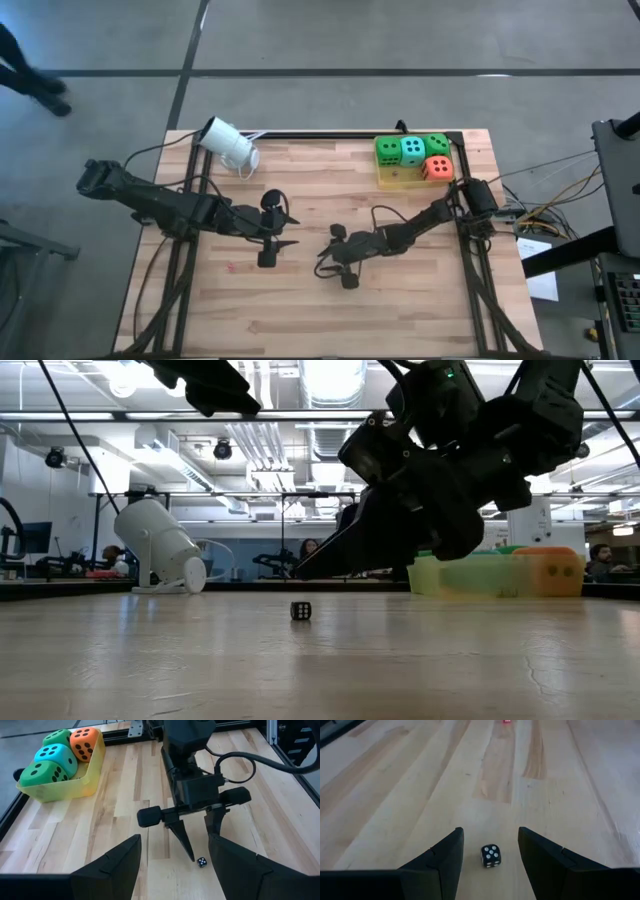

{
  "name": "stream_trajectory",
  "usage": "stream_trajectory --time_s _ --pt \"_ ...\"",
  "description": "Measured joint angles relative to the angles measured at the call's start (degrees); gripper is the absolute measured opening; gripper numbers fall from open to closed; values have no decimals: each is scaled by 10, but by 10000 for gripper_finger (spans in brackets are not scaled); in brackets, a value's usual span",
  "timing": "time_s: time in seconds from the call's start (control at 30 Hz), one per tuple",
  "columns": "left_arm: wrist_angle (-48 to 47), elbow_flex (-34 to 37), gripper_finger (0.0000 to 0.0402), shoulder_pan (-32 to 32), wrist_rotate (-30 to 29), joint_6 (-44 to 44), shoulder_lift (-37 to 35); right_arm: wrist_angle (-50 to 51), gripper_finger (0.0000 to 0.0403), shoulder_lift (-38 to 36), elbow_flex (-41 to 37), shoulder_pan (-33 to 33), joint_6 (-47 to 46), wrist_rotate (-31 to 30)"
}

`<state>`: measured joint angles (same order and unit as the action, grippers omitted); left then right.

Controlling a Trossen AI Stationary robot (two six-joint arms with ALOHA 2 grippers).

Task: Pick & Place Dice
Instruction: Put the small black dice into the yellow bin

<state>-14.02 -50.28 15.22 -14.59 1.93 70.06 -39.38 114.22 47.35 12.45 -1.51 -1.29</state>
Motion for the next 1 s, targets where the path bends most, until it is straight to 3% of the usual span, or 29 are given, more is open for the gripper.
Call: stream_trajectory --time_s 1.0 --pt "0 0 233 0 0 2 0 -17 185 11 0 -9 9 29"
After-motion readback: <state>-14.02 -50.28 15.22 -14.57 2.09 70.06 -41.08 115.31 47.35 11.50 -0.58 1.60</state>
